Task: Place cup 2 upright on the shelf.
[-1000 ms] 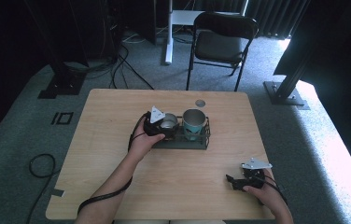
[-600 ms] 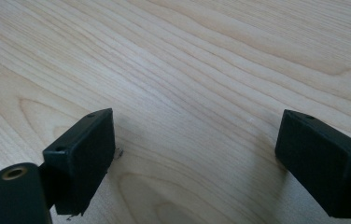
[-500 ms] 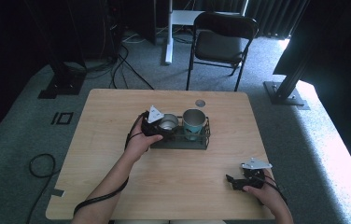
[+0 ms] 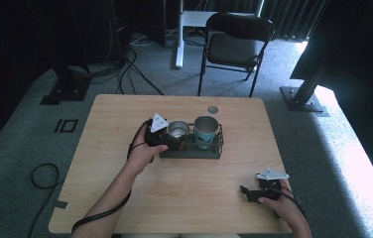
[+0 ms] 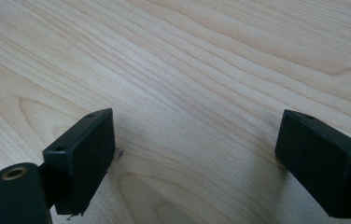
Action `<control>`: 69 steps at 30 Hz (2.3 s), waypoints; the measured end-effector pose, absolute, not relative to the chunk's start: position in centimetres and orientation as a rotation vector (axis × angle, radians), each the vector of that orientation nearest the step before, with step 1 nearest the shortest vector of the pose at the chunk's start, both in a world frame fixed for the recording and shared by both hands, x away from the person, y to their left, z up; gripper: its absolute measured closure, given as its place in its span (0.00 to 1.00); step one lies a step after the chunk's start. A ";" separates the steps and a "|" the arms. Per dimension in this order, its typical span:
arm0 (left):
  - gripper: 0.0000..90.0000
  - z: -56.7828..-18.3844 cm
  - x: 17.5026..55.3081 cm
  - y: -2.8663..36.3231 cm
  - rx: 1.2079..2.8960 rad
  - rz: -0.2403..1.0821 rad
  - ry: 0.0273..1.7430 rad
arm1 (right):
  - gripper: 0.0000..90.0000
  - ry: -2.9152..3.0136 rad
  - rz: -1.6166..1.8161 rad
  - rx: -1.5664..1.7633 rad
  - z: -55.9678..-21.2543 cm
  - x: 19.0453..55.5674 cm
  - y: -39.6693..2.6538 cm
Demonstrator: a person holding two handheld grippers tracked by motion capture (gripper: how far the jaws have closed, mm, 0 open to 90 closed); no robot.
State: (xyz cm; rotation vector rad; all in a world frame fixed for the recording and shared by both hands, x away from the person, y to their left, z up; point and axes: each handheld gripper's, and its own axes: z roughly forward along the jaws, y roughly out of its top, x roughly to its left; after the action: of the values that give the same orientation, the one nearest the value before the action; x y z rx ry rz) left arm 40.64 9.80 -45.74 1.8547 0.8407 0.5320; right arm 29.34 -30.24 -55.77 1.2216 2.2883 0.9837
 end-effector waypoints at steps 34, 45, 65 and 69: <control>0.03 -45.7 37.9 16.3 1.808 0.544 0.927 | 0.13 2.288 0.984 1.222 -55.8 29.3 -30.2; 0.03 -46.2 37.0 18.2 1.807 0.576 0.964 | 0.13 2.288 0.984 1.222 -55.8 29.3 -30.2; 0.03 -48.6 34.7 22.0 1.810 0.591 1.051 | 0.13 2.288 0.984 1.222 -55.8 29.3 -30.2; 0.03 -49.2 34.0 22.7 1.791 0.604 1.086 | 0.13 2.288 0.984 1.222 -55.8 29.3 -30.2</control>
State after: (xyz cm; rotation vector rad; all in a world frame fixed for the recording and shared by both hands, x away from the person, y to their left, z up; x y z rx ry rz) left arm 34.04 22.75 -49.16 1.7912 1.0856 0.6037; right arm 29.34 -30.22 -55.77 1.2221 2.2877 0.9841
